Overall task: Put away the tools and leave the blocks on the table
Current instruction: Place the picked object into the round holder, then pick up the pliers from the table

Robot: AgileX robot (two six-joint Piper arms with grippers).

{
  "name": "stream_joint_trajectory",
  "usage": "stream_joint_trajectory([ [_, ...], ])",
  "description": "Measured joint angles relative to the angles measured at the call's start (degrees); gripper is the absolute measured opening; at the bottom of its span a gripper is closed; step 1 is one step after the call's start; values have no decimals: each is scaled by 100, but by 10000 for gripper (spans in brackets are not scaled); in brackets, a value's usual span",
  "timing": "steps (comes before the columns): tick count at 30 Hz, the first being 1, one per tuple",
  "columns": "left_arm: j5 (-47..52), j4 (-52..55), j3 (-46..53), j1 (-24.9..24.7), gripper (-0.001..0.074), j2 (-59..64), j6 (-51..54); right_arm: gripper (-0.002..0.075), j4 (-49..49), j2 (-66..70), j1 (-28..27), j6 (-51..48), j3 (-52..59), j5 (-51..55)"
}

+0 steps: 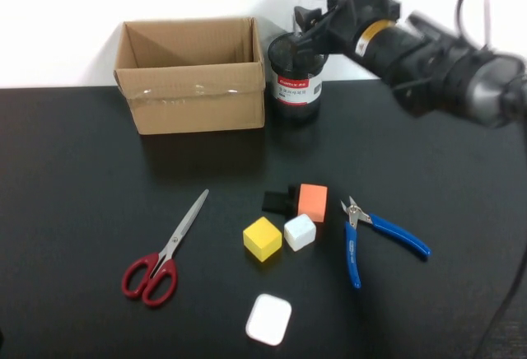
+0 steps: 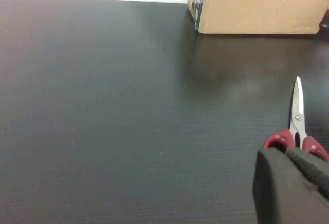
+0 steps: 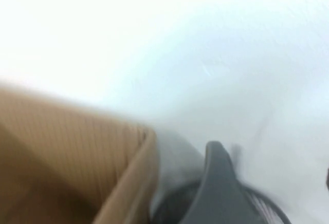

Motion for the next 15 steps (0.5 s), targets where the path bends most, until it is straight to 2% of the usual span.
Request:
stream_joint_trajectory([
  [8, 0, 0, 0, 0, -4, 0, 0, 375, 874, -1294, 21, -67, 0, 4674],
  [11, 0, 35, 0, 0, -4, 0, 0, 375, 1520, -1357, 35, -815, 11, 5867],
  [15, 0, 0, 0, 0, -4, 0, 0, 372, 2268, -1346, 137, -1121, 541, 6333],
])
